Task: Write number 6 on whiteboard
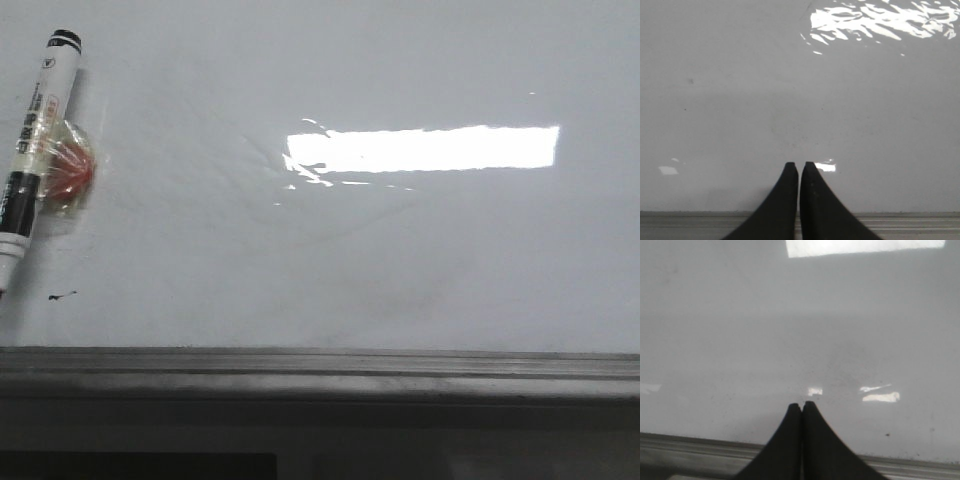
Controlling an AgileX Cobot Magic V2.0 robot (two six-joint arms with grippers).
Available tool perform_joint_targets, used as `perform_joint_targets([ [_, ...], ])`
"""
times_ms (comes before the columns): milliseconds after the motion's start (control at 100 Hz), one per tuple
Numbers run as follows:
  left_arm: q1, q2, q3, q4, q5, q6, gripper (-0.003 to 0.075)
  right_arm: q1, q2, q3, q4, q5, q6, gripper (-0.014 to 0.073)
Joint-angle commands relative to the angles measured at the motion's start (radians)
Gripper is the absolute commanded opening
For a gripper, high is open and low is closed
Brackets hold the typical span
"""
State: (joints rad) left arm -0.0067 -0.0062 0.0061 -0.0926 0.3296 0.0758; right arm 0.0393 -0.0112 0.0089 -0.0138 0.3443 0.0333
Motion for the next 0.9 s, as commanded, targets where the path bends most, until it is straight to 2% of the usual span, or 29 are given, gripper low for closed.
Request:
perform_joint_targets([
  [0,-0.001,-0.031,0.043,-0.002,-0.051,-0.007,-0.0019,-0.005,-0.019,0.030,-0.012,-0.031,-0.007,-0.0065],
  [810,-0.001,-0.029,0.043,-0.002,-0.051,-0.007,-0.0019,-0.005,-0.019,0.030,-0.012,-0.031,-0.007,-0.0065],
  [890,0.001,-0.029,0.043,0.118,-0.065,0.025,-0.0019,-0.005,-0.019,0.030,-0.012,-0.031,-0.007,-0.0065],
])
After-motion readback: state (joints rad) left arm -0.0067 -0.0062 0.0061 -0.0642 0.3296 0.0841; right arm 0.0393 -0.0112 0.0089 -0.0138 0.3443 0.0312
